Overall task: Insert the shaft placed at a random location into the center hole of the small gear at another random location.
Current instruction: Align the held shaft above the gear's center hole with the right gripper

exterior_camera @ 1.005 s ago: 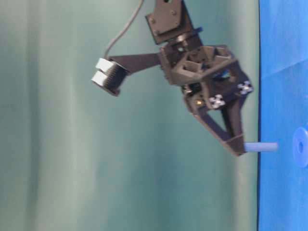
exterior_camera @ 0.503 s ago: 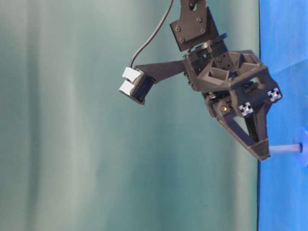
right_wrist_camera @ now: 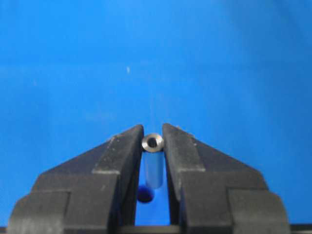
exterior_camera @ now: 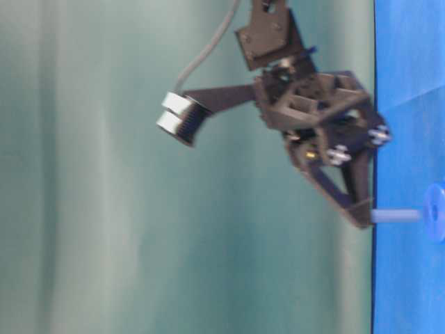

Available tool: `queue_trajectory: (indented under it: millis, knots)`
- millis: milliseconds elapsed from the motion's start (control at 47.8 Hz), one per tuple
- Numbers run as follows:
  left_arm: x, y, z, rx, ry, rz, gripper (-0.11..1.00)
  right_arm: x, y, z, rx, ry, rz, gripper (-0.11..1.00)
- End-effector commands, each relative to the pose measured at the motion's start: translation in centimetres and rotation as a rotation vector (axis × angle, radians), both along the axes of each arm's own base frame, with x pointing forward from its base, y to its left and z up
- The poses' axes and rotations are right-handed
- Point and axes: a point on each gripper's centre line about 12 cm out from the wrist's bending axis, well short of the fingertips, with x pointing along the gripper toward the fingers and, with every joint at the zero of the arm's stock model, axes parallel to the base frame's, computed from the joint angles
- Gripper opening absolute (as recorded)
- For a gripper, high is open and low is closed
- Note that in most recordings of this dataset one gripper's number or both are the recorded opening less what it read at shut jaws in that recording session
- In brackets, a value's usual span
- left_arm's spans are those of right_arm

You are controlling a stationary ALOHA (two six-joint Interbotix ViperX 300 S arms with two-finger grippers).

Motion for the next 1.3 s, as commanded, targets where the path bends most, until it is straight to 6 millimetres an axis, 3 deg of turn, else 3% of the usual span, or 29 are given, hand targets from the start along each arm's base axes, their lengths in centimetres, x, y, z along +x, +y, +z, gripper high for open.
queue_trajectory:
  millis: [0, 335, 880, 1152, 1277]
  knots:
    - [0.1, 0.0, 0.4, 0.003, -0.011, -0.001, 0.0, -0.4, 0.1, 3.0, -0.01, -0.071, 0.003, 0.03]
    - [0.1, 0.0, 0.4, 0.001, -0.011, 0.0, 0.0, -0.6, 0.2, 3.1, -0.009, -0.072, 0.004, 0.03]
    - [0.1, 0.0, 0.3, 0.004, -0.009, -0.002, 0.0, 0.4, 0.7, -0.9, 0.03, 0.004, -0.004, 0.03]
    - [0.1, 0.0, 0.4, 0.001, -0.011, 0.0, 0.0, 0.3, 0.6, -1.2, 0.032, 0.005, -0.009, 0.03]
    - [0.1, 0.0, 0.4, 0.001, -0.011, -0.002, 0.0, 0.3, 0.6, -0.3, 0.025, -0.012, -0.006, 0.03]
